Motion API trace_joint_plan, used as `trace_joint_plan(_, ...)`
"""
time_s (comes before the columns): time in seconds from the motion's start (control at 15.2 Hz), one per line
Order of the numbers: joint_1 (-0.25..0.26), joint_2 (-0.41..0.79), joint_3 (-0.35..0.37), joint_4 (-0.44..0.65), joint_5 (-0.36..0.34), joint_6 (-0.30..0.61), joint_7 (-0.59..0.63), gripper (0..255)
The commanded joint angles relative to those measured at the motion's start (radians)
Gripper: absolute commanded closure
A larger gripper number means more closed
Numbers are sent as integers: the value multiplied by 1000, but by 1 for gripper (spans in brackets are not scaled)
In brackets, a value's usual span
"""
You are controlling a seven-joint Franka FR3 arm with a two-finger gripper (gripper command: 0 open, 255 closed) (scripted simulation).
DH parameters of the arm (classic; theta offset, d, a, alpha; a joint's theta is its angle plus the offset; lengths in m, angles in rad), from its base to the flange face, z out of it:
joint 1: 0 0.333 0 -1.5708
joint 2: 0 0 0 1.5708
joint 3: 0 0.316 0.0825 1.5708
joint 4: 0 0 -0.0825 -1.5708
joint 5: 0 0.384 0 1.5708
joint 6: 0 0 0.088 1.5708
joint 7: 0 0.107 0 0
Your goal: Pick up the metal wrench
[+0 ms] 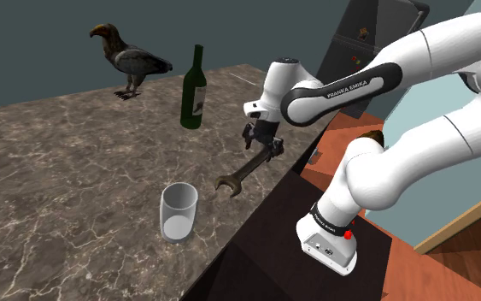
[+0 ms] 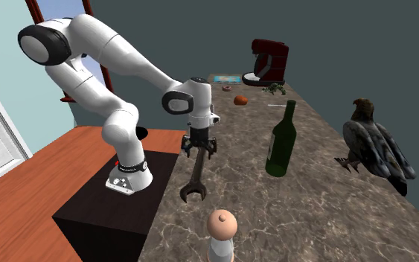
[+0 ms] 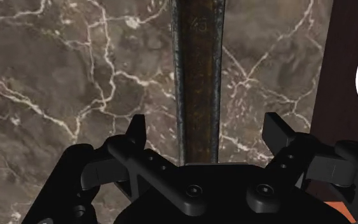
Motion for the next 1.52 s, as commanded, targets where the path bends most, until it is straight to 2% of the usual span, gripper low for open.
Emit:
trace_joint_plan(0.0, 6, 32, -7, -15, -9, 48, -14, 0)
trace_joint_plan(0.33, 8, 118, -21, -44, -18, 162, -12, 0)
trace_joint_plan(0.46, 7, 117, -21, -44, -18, 162, -12, 0)
trace_joint_plan(0.53, 7, 113, -21, -45, -18, 159, -11, 255)
trace_joint_plan(1.12, 8, 118, -22, -44, -18, 162, -12, 255)
trace_joint_plan(1.45, 6, 40, -8, -18, -10, 59, -14, 255)
